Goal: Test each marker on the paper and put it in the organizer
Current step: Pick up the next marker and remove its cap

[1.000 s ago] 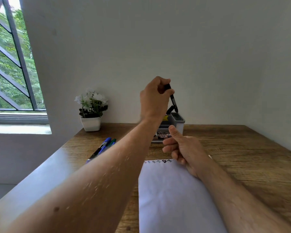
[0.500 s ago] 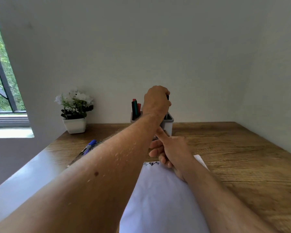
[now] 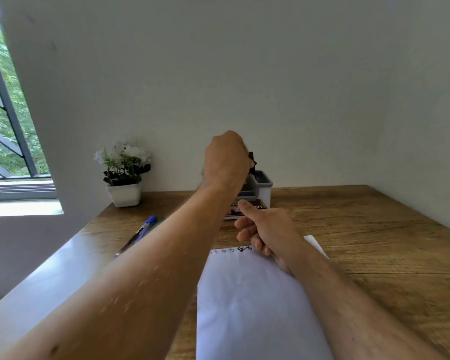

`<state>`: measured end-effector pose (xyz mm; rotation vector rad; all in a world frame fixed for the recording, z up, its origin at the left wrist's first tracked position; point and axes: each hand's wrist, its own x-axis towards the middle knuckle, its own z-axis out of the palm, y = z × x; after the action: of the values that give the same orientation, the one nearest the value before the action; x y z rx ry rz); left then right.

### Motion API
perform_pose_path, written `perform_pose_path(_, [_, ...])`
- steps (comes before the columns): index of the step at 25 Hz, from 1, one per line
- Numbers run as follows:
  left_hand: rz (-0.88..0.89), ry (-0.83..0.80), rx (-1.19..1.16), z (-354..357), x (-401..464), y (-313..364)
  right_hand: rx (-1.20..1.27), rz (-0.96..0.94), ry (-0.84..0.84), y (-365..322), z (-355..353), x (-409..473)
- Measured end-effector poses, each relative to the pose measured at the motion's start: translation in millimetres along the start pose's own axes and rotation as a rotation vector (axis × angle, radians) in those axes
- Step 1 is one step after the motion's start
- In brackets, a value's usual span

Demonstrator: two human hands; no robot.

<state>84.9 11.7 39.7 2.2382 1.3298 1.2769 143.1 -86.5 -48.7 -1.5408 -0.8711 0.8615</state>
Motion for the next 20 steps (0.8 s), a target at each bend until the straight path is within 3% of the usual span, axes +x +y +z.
perform_pose_path(4, [-0.020,-0.069,0.297,-29,-33,-28,-0.040,-0.007,0.011,-1,2,-2])
perform_pose_path(10, [-0.125,-0.128,0.518,-60,-56,-77,-0.095,-0.036,0.014,1,2,-1])
perform_pose_path(20, [-0.245,-0.174,0.594,-61,-64,-112,-0.077,-0.037,0.004,2,2,2])
